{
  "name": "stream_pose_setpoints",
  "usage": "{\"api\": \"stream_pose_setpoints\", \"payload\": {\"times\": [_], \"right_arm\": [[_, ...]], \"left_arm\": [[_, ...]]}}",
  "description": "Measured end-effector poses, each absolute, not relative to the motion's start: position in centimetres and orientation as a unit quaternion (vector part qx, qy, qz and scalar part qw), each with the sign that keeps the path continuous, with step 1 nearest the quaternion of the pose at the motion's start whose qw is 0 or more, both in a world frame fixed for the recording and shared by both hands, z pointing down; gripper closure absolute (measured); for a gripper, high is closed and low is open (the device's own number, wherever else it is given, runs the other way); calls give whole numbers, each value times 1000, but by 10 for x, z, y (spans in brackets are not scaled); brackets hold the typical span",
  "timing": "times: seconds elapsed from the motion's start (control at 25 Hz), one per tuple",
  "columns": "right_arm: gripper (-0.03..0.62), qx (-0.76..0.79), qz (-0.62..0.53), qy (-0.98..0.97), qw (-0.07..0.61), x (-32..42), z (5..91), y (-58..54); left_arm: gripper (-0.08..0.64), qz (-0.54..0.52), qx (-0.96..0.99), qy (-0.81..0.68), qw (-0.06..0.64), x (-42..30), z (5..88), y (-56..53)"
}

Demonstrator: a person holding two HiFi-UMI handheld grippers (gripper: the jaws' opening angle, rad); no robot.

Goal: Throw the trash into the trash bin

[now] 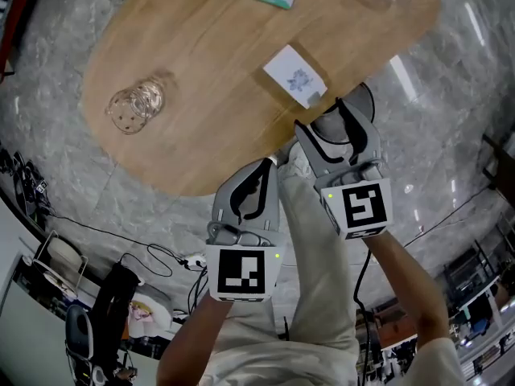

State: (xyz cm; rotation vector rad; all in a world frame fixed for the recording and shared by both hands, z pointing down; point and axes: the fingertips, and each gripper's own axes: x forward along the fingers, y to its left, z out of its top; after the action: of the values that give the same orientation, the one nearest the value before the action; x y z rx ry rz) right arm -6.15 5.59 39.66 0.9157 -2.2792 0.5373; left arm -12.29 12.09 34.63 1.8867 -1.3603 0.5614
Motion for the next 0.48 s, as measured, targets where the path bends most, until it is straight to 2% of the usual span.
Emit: {"api": "stream_pose_setpoints", "payload": {"times": [0.48], "right_arm": [[232, 314, 176, -858, 365, -60, 461, 41]], "left_arm": [[560, 228, 736, -529, 354, -121, 370, 112]]}}
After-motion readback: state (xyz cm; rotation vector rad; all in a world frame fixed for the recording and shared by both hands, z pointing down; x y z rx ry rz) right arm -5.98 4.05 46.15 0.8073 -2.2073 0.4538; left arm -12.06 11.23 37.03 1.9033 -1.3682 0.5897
